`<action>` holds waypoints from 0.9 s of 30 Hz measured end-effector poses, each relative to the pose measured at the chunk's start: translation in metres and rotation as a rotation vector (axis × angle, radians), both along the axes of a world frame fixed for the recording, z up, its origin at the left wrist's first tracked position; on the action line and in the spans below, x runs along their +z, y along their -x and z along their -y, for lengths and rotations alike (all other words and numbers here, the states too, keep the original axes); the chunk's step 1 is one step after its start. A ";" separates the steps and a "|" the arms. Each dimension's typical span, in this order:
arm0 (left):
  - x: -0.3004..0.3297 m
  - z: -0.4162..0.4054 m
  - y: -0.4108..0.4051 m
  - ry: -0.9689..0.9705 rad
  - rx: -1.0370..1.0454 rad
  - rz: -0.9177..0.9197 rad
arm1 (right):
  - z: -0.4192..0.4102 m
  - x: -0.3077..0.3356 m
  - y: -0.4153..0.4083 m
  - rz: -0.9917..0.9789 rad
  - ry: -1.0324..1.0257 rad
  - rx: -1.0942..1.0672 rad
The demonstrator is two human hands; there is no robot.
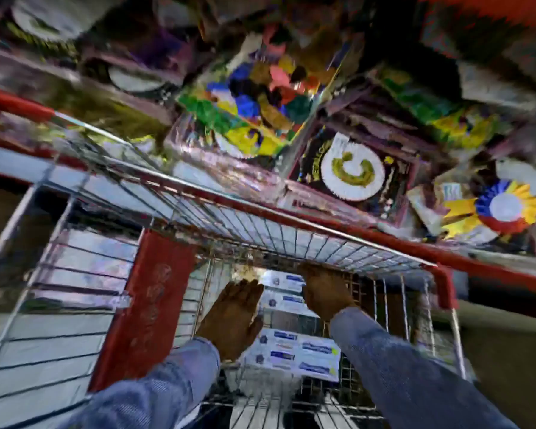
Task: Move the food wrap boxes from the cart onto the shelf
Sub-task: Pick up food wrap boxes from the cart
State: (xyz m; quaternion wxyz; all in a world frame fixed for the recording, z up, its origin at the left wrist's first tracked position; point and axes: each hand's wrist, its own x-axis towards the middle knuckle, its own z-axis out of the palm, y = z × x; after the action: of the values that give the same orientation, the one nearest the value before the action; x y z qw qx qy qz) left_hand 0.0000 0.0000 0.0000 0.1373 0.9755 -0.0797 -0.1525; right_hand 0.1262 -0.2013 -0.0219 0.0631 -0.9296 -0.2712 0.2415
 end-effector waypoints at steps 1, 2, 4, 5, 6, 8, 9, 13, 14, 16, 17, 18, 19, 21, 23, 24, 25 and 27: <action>-0.016 0.000 -0.006 -0.029 -0.034 0.005 | -0.003 -0.016 -0.005 -0.070 0.049 -0.009; -0.025 0.001 -0.012 -0.035 -0.061 -0.044 | -0.006 -0.027 -0.010 -0.118 0.082 -0.004; -0.050 0.006 -0.024 -0.023 -0.094 -0.031 | -0.007 -0.052 -0.018 -0.116 0.120 0.021; -0.062 0.009 -0.028 -0.011 -0.119 -0.049 | -0.007 -0.064 -0.018 -0.111 0.139 0.049; -0.066 0.012 -0.029 -0.007 -0.141 -0.107 | -0.007 -0.067 -0.018 -0.115 0.163 0.078; -0.083 0.015 -0.032 0.001 -0.164 -0.089 | -0.008 -0.078 -0.023 -0.122 0.188 0.135; -0.093 0.016 -0.034 -0.010 -0.175 -0.068 | -0.008 -0.082 -0.027 -0.123 0.198 0.160; -0.108 0.027 -0.039 -0.053 -0.166 -0.054 | -0.004 -0.085 -0.034 -0.103 0.222 0.296; -0.108 0.028 -0.040 -0.075 -0.164 -0.052 | -0.006 -0.084 -0.036 -0.088 0.198 0.289; -0.114 0.033 -0.044 -0.100 -0.167 -0.035 | -0.005 -0.080 -0.039 -0.052 0.169 0.258; -0.116 0.034 -0.045 -0.122 -0.166 -0.032 | -0.006 -0.076 -0.039 -0.032 0.169 0.247; -0.117 0.034 -0.047 -0.137 -0.160 -0.042 | -0.007 -0.073 -0.039 -0.007 0.165 0.240; -0.119 0.035 -0.048 -0.138 -0.157 -0.041 | -0.007 -0.069 -0.038 0.011 0.165 0.241; -0.111 0.037 -0.049 -0.109 -0.158 -0.059 | -0.005 -0.054 -0.036 0.049 0.150 0.243; -0.095 0.036 -0.049 -0.088 -0.157 -0.070 | -0.003 -0.032 -0.033 0.073 0.111 0.234; -0.082 0.035 -0.048 -0.083 -0.153 -0.073 | -0.002 -0.017 -0.031 0.080 0.096 0.227; -0.067 0.033 -0.046 -0.067 -0.152 -0.070 | -0.002 0.001 -0.029 0.080 0.082 0.221; -0.033 0.027 -0.040 -0.029 -0.145 -0.073 | -0.003 0.039 -0.026 0.086 0.030 0.228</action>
State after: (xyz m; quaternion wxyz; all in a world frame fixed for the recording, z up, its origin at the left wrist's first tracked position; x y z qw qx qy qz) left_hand 0.0398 -0.0268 -0.0329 0.1145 0.9629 -0.1427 -0.1985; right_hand 0.1523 -0.1984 0.0170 0.0095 -0.9031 -0.3738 0.2111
